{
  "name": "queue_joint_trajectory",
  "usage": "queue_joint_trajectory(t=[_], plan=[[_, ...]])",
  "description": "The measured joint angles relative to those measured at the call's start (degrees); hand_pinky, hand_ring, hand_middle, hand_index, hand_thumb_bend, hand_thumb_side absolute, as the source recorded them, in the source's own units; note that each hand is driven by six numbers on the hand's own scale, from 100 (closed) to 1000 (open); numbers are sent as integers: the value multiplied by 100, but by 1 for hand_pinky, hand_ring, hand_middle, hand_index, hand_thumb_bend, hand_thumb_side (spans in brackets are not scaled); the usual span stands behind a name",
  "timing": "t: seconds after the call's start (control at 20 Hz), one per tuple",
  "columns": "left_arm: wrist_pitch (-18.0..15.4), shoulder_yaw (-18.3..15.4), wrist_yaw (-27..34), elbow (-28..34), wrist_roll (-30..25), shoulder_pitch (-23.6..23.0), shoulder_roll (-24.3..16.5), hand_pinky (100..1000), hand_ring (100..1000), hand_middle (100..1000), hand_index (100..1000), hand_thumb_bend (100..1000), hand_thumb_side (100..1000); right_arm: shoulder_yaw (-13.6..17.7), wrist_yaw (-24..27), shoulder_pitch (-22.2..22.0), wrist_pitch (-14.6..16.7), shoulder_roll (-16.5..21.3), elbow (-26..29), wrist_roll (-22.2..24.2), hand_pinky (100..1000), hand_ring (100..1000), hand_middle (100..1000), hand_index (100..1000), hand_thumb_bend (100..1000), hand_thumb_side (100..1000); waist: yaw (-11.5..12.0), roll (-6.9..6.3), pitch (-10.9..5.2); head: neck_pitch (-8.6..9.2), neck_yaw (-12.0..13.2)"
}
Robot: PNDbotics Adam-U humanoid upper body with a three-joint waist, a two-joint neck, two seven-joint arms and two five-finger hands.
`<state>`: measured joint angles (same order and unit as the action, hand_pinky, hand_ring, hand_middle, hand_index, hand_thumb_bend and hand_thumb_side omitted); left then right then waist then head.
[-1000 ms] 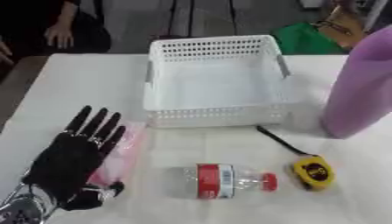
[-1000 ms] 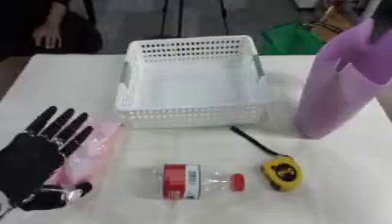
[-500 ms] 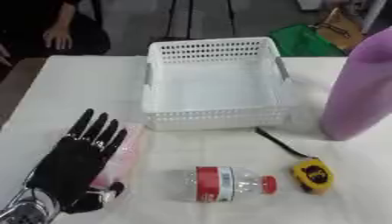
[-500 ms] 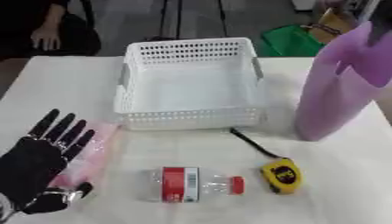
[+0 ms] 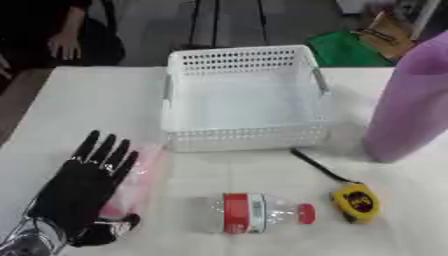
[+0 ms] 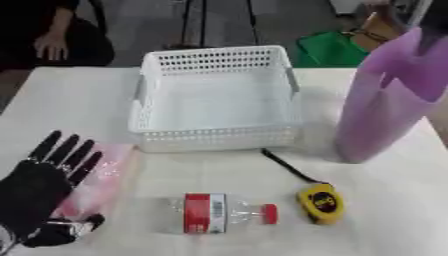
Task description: Pick up objects on the table and place them in the box.
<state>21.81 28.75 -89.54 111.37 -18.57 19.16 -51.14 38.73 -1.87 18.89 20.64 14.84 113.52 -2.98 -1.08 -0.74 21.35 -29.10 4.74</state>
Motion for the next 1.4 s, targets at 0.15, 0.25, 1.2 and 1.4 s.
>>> queue_joint_trajectory(t=[0.15,0.25,1.2,1.4], plan=[[44,-1,44,-49,-96,1,21,982,947,913,1000,598,850,0,3,0,2,-1,0,2,643,607,563,691,100,778,-2,4,4,2,0],[76,-1,81,-87,-141,5,21,965,923,874,1000,588,844,0,5,0,4,-1,0,4,644,607,563,691,100,779,-6,8,4,20,0],[263,30,451,-276,-158,52,25,899,838,735,1000,523,759,0,56,-1,18,-6,0,17,644,608,563,692,100,781,-59,12,5,120,9],[303,30,521,-337,-156,55,26,885,822,722,1000,506,731,0,64,-1,21,-6,0,19,644,608,563,692,100,782,-65,12,5,148,9]])
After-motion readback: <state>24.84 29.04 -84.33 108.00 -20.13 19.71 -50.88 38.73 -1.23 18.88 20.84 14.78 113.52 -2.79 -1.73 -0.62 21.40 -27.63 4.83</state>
